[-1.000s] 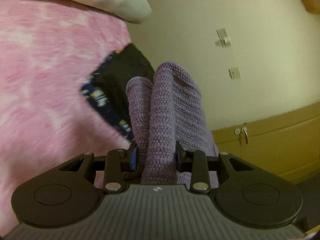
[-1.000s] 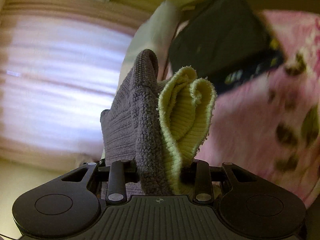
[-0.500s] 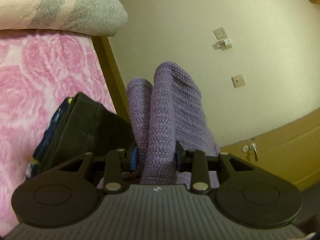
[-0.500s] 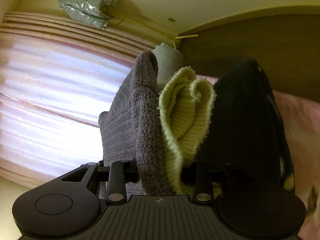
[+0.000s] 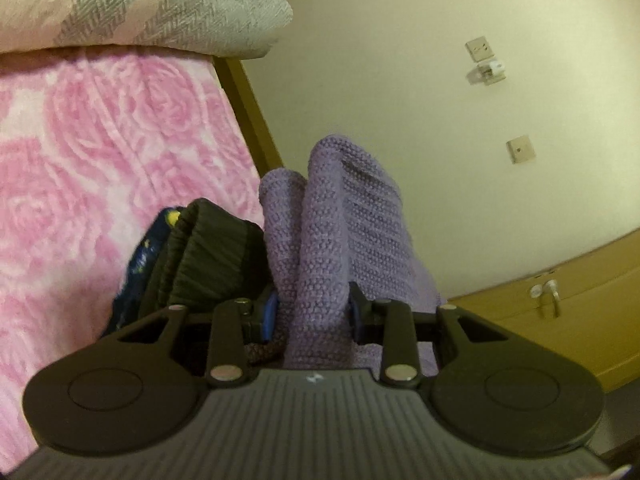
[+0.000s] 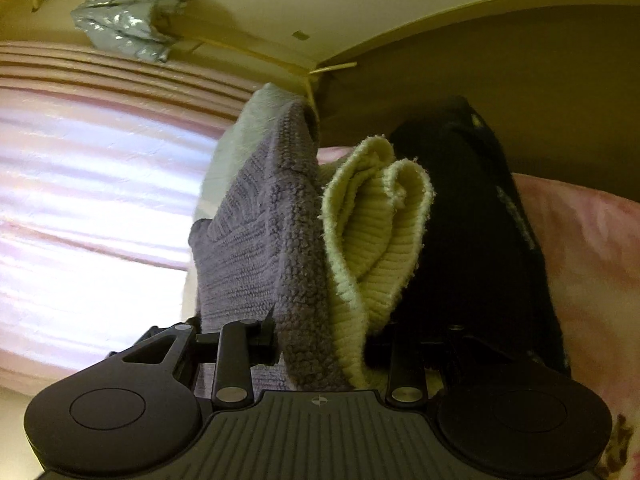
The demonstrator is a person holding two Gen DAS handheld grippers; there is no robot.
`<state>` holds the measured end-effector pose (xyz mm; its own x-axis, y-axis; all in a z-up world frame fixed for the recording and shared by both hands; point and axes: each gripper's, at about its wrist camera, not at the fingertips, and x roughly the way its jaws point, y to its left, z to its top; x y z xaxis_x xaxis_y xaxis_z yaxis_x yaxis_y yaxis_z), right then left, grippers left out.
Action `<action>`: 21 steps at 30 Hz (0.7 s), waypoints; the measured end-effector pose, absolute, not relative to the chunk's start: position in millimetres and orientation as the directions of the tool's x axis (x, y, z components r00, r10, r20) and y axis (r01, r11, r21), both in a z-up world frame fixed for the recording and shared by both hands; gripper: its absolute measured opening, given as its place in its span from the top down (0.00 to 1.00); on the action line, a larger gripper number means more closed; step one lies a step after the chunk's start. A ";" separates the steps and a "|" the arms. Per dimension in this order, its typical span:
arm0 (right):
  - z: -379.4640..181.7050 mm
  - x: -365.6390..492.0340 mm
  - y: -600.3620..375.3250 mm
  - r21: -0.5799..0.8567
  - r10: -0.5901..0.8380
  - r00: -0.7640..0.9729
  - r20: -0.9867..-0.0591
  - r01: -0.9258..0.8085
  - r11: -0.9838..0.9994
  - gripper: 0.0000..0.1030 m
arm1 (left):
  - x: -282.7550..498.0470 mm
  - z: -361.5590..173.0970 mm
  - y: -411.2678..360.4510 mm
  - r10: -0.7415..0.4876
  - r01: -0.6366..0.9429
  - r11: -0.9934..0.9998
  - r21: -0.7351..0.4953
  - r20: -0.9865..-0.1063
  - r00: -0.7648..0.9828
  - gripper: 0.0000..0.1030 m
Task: Fold clothes
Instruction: 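Lift the folded cardigan with both grippers and carry it toward the clothes stack, then lower the cardigan onto the dark clothes stack with both grippers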
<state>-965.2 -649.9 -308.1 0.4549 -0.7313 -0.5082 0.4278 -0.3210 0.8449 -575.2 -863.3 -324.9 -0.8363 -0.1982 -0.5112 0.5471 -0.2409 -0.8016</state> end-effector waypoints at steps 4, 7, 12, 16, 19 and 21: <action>-303.4 -957.9 -642.9 0.803 -0.739 0.380 -0.557 0.473 -0.362 0.59 | -583.9 -320.1 -865.6 -0.200 0.590 -0.285 -0.756 -0.555 -0.807 0.67; -283.5 -947.4 -640.8 0.701 -0.713 0.283 -0.641 0.595 -0.393 0.37 | -575.5 -303.5 -867.4 -0.244 0.625 -0.286 -0.727 -0.575 -0.781 0.67; -239.8 -928.3 -619.7 0.535 -0.722 0.123 -0.681 0.756 -0.377 0.37 | -546.2 -249.8 -855.4 -0.345 0.663 -0.323 -0.675 -0.568 -0.747 0.68; -217.7 -900.9 -589.4 0.460 -0.734 0.036 -0.678 0.800 -0.385 0.37 | -547.0 -210.4 -809.3 -0.316 0.675 -0.474 -0.566 -0.606 -0.730 0.68; -211.2 -870.0 -582.2 0.415 -0.734 0.020 -0.679 0.835 -0.361 0.37 | -557.9 -207.2 -775.0 -0.293 0.676 -0.547 -0.494 -0.643 -0.708 0.68; -211.4 -845.5 -587.9 0.369 -0.721 0.013 -0.693 0.865 -0.339 0.37 | -565.7 -216.9 -763.8 -0.297 0.697 -0.566 -0.440 -0.680 -0.671 0.70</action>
